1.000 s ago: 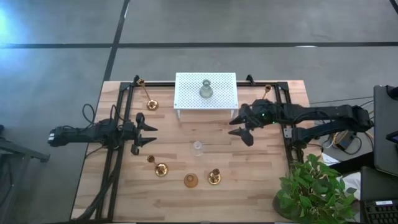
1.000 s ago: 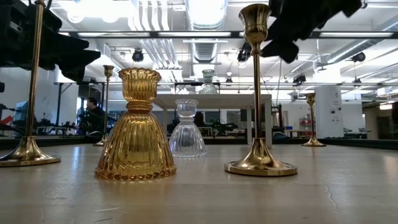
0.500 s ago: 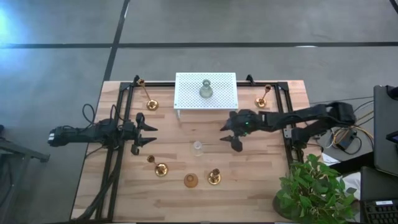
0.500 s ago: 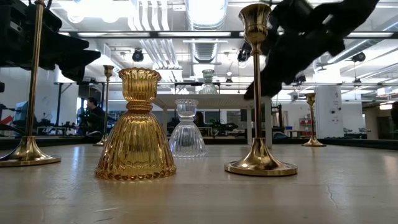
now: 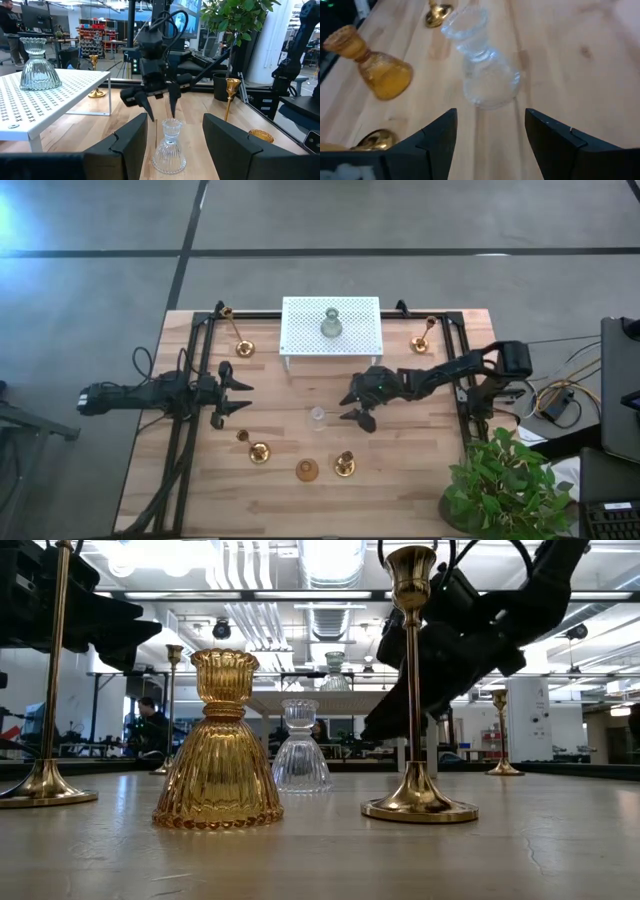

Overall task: Pick & Place candle stick holders
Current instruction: Put the transparent glass candle holder on the shelf

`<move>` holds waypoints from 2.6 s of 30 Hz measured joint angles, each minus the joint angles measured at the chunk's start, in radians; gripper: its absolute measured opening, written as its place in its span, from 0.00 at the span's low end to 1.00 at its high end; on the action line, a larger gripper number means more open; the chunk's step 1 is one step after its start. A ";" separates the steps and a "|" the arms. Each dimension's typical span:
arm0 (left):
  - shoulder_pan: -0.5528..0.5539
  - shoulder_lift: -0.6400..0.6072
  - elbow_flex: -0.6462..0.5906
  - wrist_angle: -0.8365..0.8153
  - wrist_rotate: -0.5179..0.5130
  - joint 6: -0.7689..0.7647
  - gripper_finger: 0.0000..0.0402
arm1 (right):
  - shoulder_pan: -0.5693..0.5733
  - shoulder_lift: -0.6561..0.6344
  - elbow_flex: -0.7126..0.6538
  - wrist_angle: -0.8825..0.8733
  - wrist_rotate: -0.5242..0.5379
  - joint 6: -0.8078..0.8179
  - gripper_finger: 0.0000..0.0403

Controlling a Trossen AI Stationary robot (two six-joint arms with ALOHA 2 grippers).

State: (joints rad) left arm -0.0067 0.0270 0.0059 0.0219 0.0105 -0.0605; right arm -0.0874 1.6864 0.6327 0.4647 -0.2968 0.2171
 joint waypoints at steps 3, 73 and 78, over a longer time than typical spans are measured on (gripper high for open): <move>0.000 0.000 0.000 0.000 0.000 0.000 0.49 | 0.007 0.024 0.000 0.024 -0.028 0.036 0.59; 0.000 0.009 0.000 0.000 0.000 0.000 0.49 | 0.032 0.009 0.371 -0.410 0.056 -0.098 0.32; 0.000 0.010 0.000 0.000 0.000 0.000 0.49 | -0.004 -0.126 0.371 -0.542 0.187 -0.133 0.32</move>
State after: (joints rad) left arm -0.0068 0.0368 0.0059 0.0219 0.0105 -0.0604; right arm -0.0912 1.5604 1.0039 -0.0768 -0.1095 0.0843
